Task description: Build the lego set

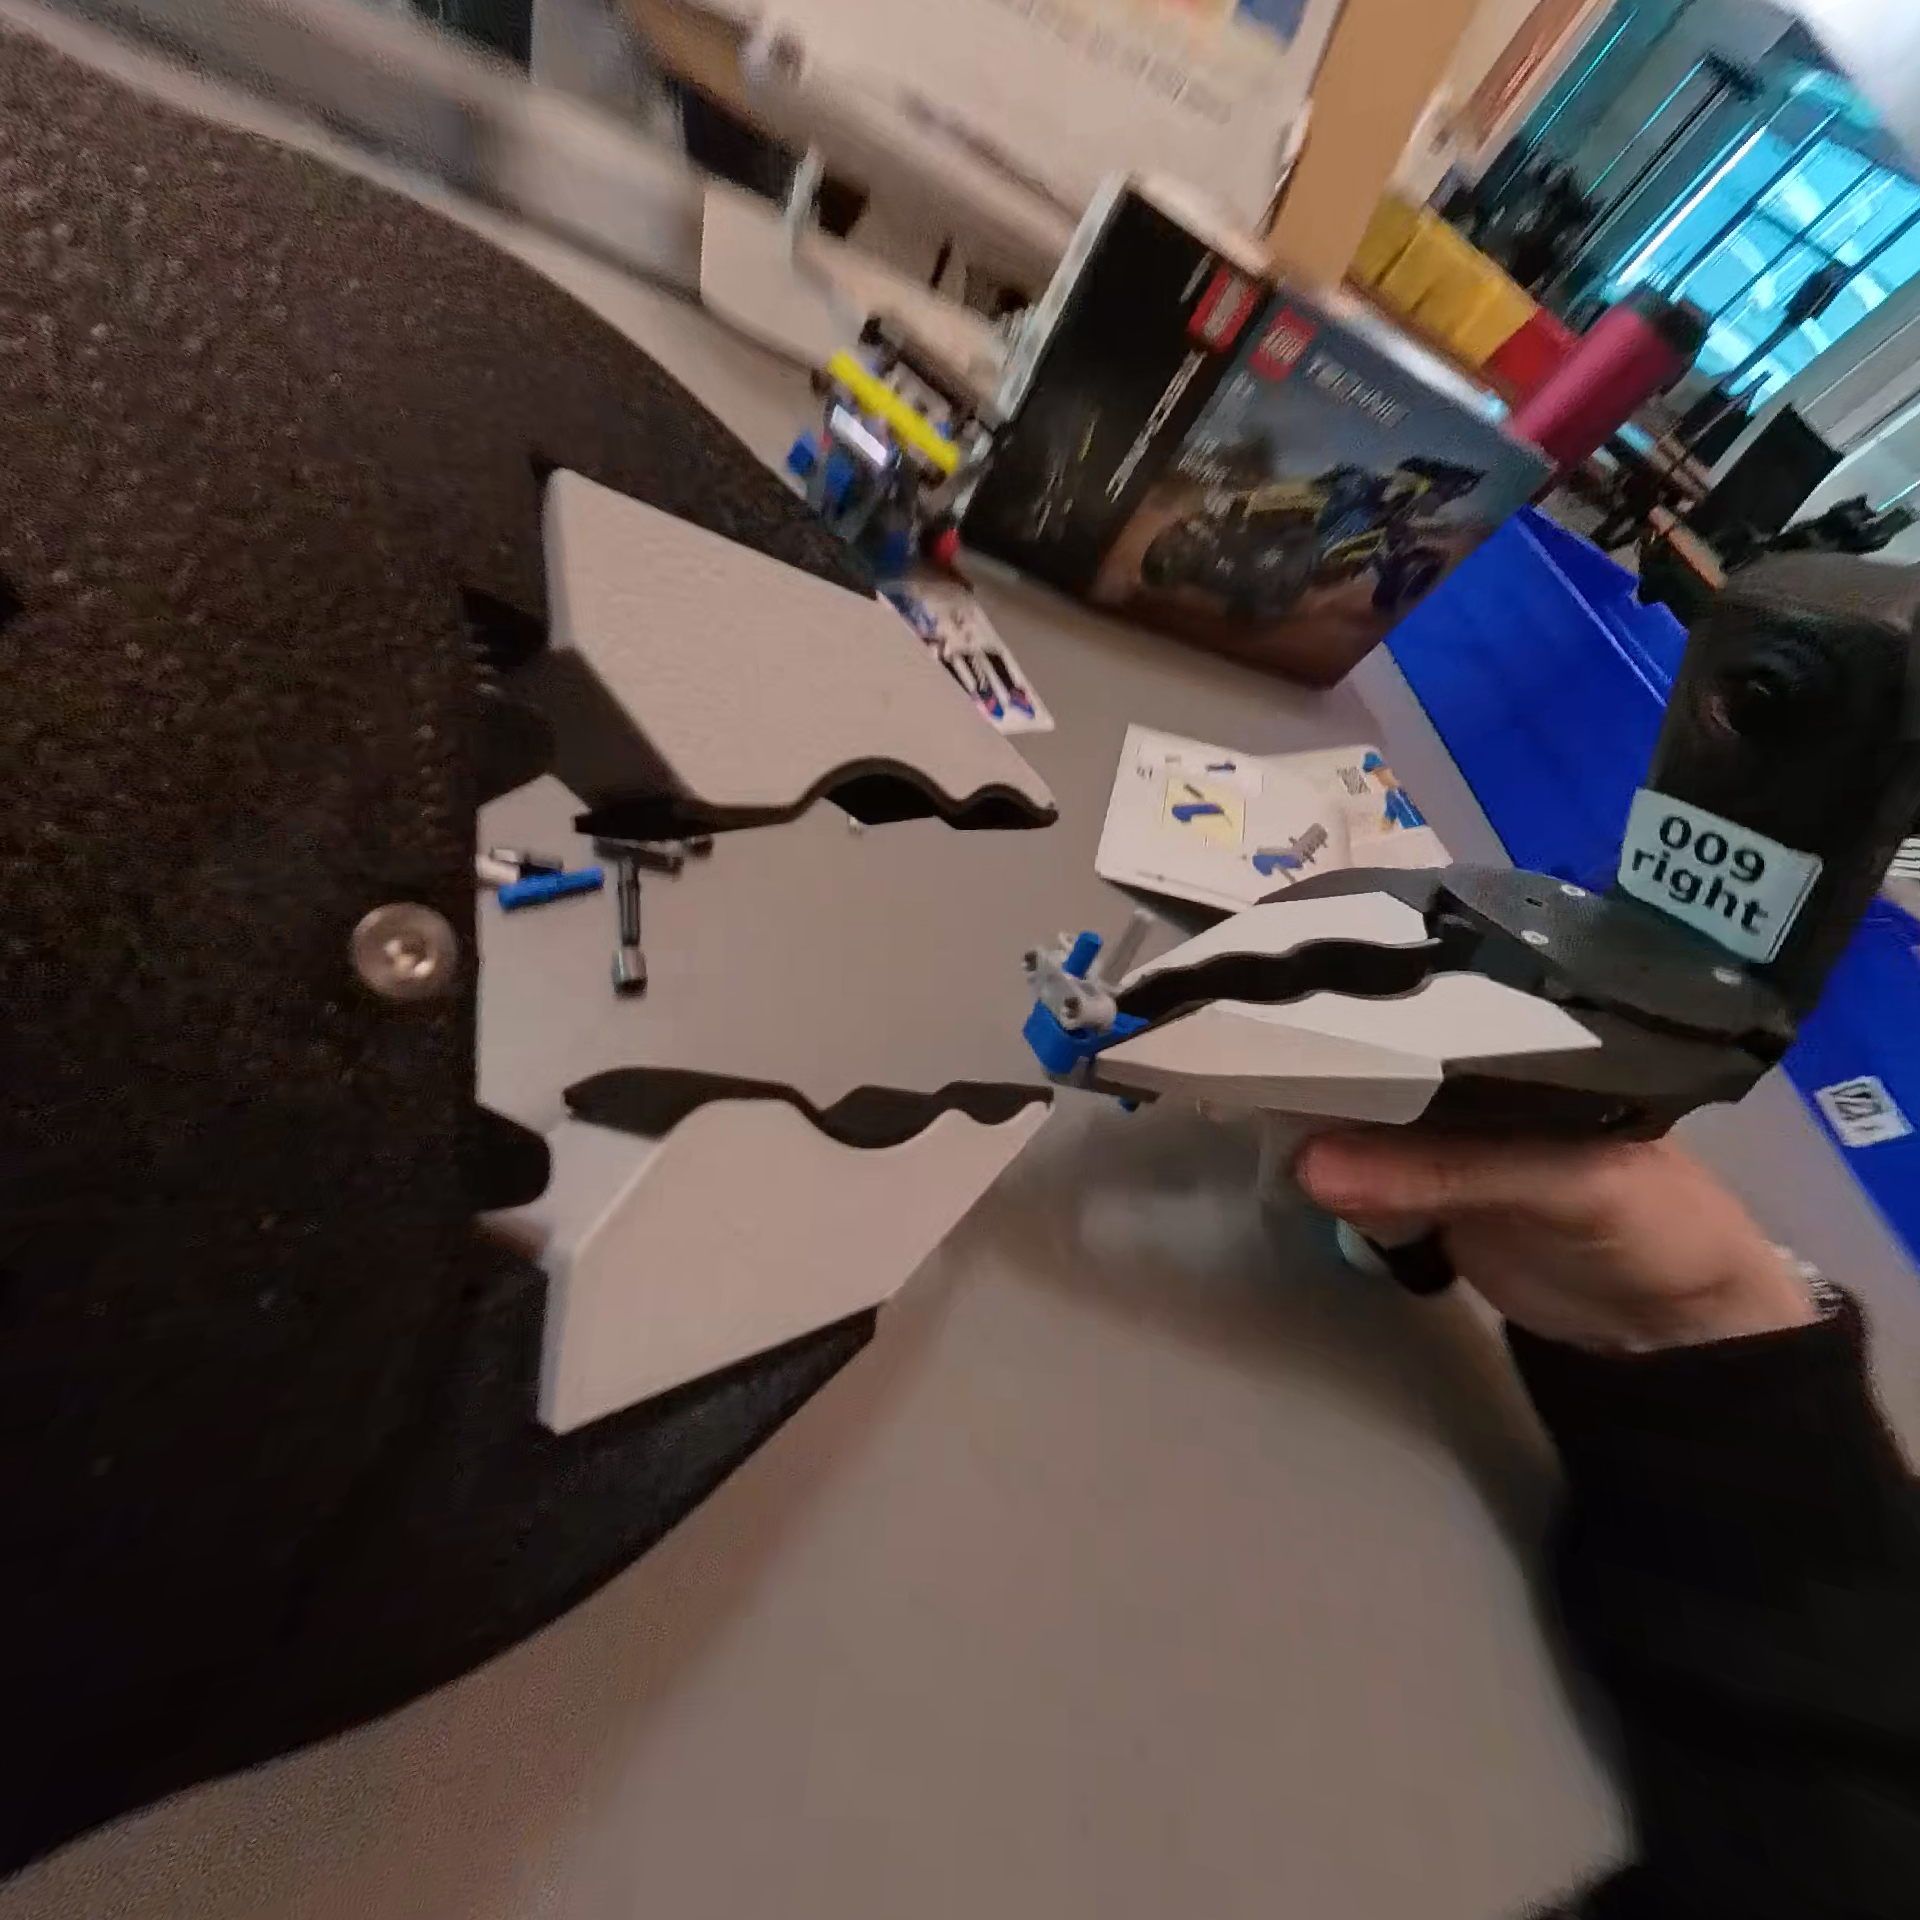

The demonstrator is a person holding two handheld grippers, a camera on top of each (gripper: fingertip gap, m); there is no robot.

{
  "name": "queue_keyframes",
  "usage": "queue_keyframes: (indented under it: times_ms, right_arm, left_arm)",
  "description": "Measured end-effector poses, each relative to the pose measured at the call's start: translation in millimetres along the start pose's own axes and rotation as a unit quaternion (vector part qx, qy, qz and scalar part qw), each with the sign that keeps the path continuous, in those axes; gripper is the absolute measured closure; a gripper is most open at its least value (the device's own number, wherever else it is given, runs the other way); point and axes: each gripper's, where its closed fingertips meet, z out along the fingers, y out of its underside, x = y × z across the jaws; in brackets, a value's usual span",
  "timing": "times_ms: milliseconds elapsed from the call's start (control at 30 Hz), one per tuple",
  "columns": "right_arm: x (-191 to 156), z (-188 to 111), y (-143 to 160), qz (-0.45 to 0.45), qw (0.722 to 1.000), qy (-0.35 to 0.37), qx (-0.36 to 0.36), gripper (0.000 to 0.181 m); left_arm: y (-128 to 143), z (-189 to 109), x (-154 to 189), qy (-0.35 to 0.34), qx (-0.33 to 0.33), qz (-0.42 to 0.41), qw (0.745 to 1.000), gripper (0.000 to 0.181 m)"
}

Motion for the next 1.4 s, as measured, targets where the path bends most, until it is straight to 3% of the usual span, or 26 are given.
queue_keyframes:
  times_ms: [67,133,233,333,400,600,1067,1400]
  right_arm:
    - [1,0,0,0.0,1.0,0.004,0.0,0.175]
    - [1,-1,-2,-0.001,1.0,0.005,0.007,0.175]
    - [2,-3,-4,-0.008,1.0,0.015,0.016,0.175]
    - [4,-4,-6,-0.043,0.998,0.046,0.022,0.176]
    - [10,-3,-10,-0.078,0.993,0.087,0.025,0.175]
    - [13,5,-13,-0.166,0.974,0.155,0.008,0.176]
    - [7,7,-11,-0.196,0.97,0.142,0.006,0.176]
    - [15,1,-26,-0.207,0.957,0.2,0.045,0.174]
  left_arm:
    - [1,4,6,0.003,-0.029,0.039,0.999,0.137]
    - [9,8,14,0.031,-0.057,0.004,0.998,0.135]
    - [-3,6,15,0.058,-0.001,-0.14,0.988,0.131]
    - [1,2,5,0.059,-0.01,-0.3,0.952,0.14]
    - [1,2,7,0.057,-0.013,-0.342,0.938,0.143]
    - [4,2,-6,-0.04,-0.021,-0.297,0.954,0.164]
    - [3,-1,0,0.012,0.024,-0.253,0.967,0.166]
    - [3,1,-13,-0.069,0.024,-0.228,0.971,0.17]
